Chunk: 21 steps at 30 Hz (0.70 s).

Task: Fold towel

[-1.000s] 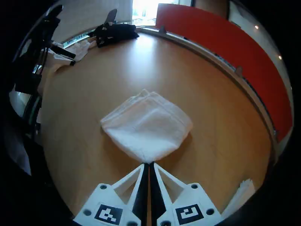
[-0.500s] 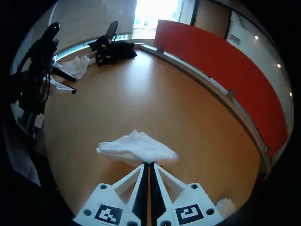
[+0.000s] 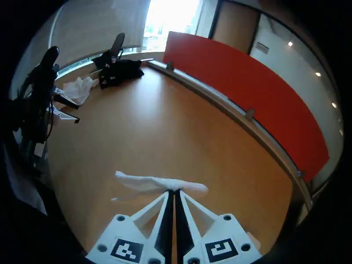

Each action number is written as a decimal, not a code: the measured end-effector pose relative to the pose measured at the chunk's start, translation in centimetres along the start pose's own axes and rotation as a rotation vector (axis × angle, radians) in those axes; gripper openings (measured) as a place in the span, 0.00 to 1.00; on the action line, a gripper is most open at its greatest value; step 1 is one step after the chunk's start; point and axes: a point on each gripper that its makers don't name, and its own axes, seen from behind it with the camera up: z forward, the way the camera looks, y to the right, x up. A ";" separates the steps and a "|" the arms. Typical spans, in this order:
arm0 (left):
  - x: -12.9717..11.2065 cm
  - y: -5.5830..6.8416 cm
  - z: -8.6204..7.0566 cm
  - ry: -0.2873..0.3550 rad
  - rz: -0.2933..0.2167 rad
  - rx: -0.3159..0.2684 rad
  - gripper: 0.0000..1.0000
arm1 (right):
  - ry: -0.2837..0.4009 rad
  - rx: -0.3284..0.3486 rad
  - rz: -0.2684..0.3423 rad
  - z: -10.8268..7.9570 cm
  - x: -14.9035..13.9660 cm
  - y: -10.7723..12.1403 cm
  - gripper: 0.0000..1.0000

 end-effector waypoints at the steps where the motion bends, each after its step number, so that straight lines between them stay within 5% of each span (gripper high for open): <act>1: 0.1 0.1 0.0 0.001 0.001 -0.001 0.98 | -0.001 -0.009 0.002 -0.2 -0.1 0.6 0.07; 21: 0.9 1.6 0.6 0.000 0.029 -0.015 0.98 | -0.079 -0.171 0.048 -4.4 -4.7 13.0 0.06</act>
